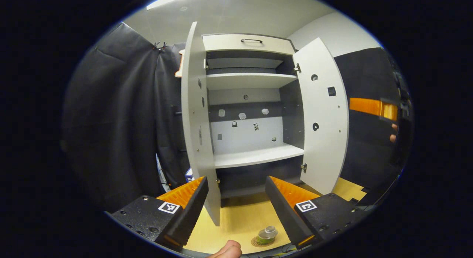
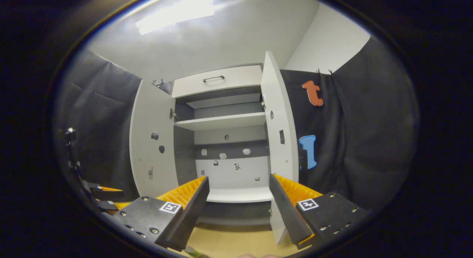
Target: Grasp the bottle in the cabinet with the left hand and place it on the coaster, then close the right door with the right hand and the left door with the left hand.
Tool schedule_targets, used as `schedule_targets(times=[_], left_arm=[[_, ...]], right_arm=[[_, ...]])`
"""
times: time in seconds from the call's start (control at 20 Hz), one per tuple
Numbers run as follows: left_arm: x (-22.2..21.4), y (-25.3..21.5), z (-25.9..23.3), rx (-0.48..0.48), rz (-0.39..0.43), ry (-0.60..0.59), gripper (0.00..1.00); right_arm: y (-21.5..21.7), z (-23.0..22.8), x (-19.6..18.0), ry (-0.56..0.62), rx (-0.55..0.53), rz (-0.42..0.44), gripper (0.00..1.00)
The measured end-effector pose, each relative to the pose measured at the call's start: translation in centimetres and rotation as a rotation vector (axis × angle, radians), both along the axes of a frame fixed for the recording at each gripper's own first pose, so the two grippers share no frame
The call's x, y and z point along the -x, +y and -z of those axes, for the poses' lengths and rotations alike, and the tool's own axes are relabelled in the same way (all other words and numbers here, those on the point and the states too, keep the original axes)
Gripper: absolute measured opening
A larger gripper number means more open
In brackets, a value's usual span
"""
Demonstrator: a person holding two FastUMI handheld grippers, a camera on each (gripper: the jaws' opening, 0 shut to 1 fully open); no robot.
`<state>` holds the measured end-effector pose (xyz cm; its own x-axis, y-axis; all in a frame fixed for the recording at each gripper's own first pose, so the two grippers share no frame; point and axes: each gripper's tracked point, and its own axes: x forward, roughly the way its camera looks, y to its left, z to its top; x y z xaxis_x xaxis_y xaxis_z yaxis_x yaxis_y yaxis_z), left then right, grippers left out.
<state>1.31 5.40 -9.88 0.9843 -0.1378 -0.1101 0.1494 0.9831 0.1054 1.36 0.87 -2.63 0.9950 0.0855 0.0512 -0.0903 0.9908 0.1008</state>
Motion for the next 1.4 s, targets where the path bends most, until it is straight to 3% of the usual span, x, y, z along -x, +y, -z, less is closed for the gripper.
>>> schedule_targets(times=[0.35,0.4,0.5,0.9,1.15,1.35,1.4], left_arm=[[-0.2,1.8,-2.6,0.068,-0.025,0.018,1.00],[-0.1,2.0,-2.6,0.069,-0.025,0.017,0.98],[-0.1,2.0,-2.7,0.073,-0.022,0.009,0.98],[-1.0,1.1,-2.3,0.145,0.028,0.021,0.99],[-1.7,0.7,-1.4,0.118,0.058,0.026,0.95],[-1.7,0.7,0.4,0.109,0.076,0.053,0.95],[-1.8,0.7,0.7,0.124,0.082,0.062,0.95]], right_arm=[[-2.7,0.2,0.2,-0.003,0.021,0.027,0.98],[-3.6,0.1,0.0,-0.003,0.020,0.036,0.94],[-6.0,-0.2,-0.7,-0.012,0.031,0.065,0.98],[-18.7,-1.0,-6.0,0.007,0.143,0.266,0.98],[-21.8,2.6,-10.8,0.088,0.209,0.321,0.99],[-20.6,3.9,-14.3,0.108,0.247,0.292,0.99],[-20.2,3.8,-14.4,0.097,0.240,0.272,0.88]])
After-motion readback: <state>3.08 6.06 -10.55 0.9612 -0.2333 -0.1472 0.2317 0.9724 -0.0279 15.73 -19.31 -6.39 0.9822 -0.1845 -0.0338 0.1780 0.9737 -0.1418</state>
